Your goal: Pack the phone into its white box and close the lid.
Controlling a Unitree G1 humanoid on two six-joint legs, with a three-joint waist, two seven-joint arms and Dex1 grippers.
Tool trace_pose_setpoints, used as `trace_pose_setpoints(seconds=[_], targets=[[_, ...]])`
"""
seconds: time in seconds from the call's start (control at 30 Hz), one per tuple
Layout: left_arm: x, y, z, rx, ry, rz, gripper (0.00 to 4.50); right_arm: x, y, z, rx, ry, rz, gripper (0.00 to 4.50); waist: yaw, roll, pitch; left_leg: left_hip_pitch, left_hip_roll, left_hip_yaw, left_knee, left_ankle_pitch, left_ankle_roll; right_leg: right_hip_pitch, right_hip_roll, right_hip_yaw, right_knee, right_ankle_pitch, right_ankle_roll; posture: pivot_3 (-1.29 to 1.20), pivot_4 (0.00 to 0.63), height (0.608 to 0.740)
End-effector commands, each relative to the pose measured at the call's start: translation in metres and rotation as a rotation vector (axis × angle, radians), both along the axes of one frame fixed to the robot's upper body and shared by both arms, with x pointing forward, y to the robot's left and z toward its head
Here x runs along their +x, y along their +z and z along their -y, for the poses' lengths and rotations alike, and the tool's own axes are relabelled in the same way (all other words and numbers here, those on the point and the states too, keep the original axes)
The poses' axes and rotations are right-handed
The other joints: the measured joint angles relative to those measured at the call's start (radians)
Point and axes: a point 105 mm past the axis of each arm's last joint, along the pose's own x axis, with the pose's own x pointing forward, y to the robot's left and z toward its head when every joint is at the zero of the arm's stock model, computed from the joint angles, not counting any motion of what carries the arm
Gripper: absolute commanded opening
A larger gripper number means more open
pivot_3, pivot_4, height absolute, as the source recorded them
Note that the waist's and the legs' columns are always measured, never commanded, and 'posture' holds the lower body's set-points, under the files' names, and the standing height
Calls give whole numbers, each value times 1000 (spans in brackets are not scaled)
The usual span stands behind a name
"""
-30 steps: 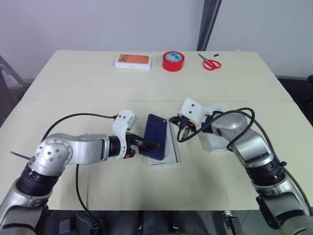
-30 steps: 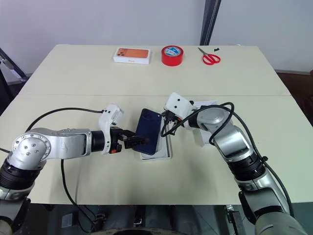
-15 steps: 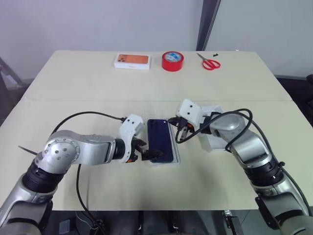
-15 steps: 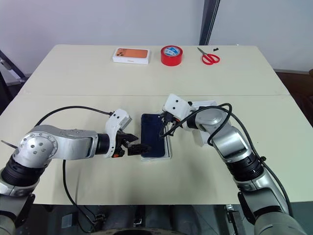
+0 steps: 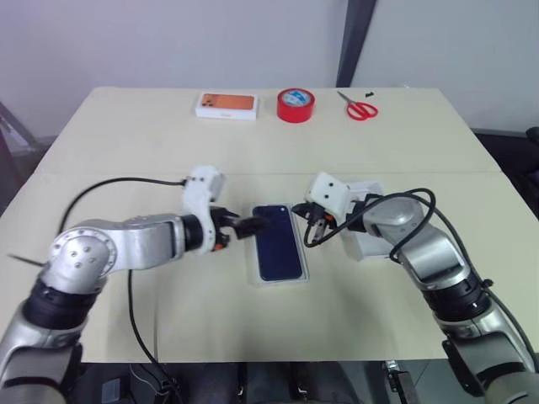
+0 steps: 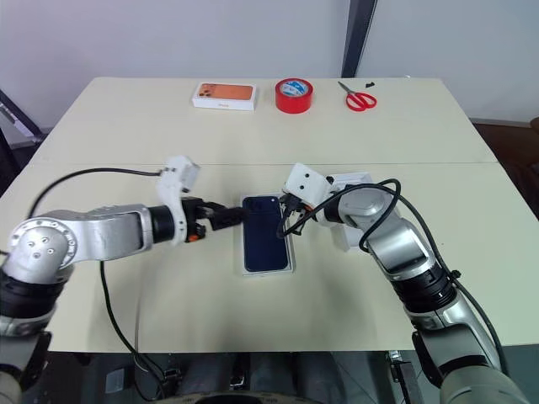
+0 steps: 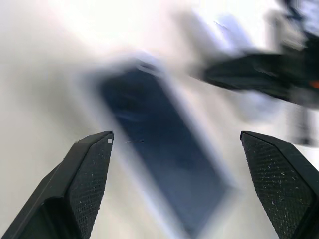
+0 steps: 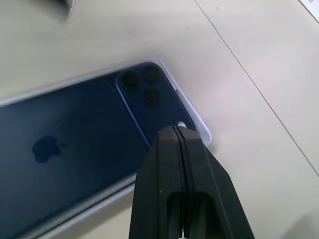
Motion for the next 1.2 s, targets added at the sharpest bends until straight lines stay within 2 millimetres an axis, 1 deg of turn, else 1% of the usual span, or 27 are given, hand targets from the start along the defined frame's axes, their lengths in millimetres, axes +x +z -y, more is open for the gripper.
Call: trace_pose_setpoints(seconds=[0.03,0.13,0.23,0.27,0.43,0.5,0.57,0.63,0.7,0.8,0.93,1.1,1.2], targets=[[0,-5,-11,162,-35,129,3417,1,6,8,-64,15,39,0,2,0,0,0,0,0,0,0,0,0,0,0,-1,0,0,0,150,725],[-7,-23,-13,282,-117,148,1875,-5,-2,14,-121,42,19,0,4,0,0,0,0,1,0,-1,1,1,0,0,-2,0,0,0,150,725],[-11,-34,-10,307,-178,131,276,-12,-7,15,-164,79,11,0,3,0,0,0,0,0,0,-1,2,1,0,0,-2,0,0,0,150,725],[-13,-36,-7,302,-199,131,83,-14,-8,14,-168,85,12,0,2,0,0,0,0,0,0,-1,2,1,0,0,-2,0,0,0,150,725],[-17,-43,-2,288,-251,120,83,-19,-10,10,-173,96,16,0,-1,0,0,0,1,0,0,-3,6,1,0,0,-2,0,0,0,150,725],[-20,-48,-6,268,-260,112,83,-19,-8,7,-162,96,28,0,-2,0,0,0,1,0,0,-3,6,1,0,0,-2,0,0,0,150,725],[-20,-51,-14,261,-246,114,83,-23,0,-1,-111,124,39,0,-2,0,0,0,1,0,0,-3,6,1,0,0,-2,0,0,0,150,725],[-21,-50,-21,243,-239,131,83,-32,7,-13,-49,179,31,0,-1,0,0,0,1,0,0,-3,6,1,0,0,-2,0,0,0,150,725],[-22,-50,-27,227,-239,150,83,-41,9,-25,-4,226,10,0,0,0,0,0,1,0,0,-4,7,1,0,0,-2,0,0,0,150,725],[-25,-52,-36,202,-243,160,83,-44,3,-38,17,240,-16,0,0,0,0,0,1,0,0,-5,8,1,-1,0,-2,0,0,0,150,725],[-36,-49,-45,172,-282,196,83,-36,-7,-55,30,212,-50,0,-5,0,0,0,2,0,0,-5,8,0,-1,0,-2,0,0,0,150,725],[-47,-47,-53,181,-322,234,83,-31,-15,-68,29,194,-72,0,-4,1,1,0,2,0,-1,-5,8,0,-2,0,-2,0,0,0,150,725],[-52,-44,-54,164,-342,256,83,-31,-18,-76,37,196,-86,0,-4,1,1,0,2,0,-1,-5,8,0,-3,0,-2,0,-1,0,150,725]])
